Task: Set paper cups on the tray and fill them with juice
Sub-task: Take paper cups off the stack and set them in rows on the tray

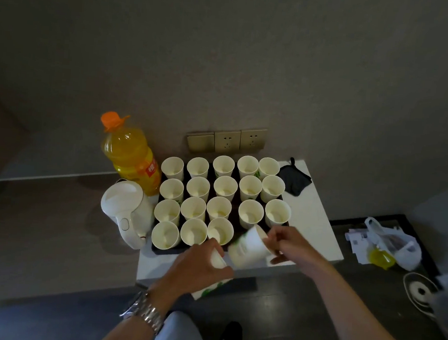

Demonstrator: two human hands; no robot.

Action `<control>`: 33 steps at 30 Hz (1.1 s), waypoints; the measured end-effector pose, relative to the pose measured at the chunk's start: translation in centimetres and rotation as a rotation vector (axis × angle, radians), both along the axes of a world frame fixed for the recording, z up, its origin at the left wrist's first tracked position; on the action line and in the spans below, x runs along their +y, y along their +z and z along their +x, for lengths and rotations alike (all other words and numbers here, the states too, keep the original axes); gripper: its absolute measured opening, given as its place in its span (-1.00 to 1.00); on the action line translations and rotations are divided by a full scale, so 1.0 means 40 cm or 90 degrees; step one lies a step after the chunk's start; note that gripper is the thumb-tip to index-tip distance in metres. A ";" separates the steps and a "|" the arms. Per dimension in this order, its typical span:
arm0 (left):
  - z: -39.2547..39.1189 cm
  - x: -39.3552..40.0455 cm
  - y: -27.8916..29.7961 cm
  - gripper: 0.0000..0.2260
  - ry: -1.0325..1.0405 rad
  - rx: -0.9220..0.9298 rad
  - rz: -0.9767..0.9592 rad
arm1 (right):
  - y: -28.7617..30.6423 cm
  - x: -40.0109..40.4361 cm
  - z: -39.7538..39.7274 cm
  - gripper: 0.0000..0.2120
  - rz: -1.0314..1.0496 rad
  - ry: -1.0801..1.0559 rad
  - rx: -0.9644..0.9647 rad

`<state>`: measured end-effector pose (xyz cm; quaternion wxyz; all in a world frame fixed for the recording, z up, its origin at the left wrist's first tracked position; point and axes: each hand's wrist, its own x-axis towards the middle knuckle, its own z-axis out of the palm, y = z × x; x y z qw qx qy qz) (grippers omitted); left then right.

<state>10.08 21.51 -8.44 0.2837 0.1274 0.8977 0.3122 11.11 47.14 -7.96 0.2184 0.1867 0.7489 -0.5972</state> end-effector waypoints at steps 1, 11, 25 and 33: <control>-0.003 -0.011 -0.003 -0.59 0.020 -0.025 0.020 | 0.016 0.030 -0.003 -0.85 -0.005 0.005 0.006; -0.048 0.066 0.016 -0.34 0.038 -0.030 -0.016 | -0.026 0.031 -0.040 -0.87 0.145 -0.075 0.072; -0.062 0.074 -0.031 -0.32 0.088 -0.119 -0.093 | -0.155 -0.019 -0.030 -0.83 0.434 -0.154 0.237; -0.054 0.074 -0.054 -0.36 0.095 -0.114 -0.075 | -0.181 -0.043 -0.032 -0.82 0.447 -0.155 0.227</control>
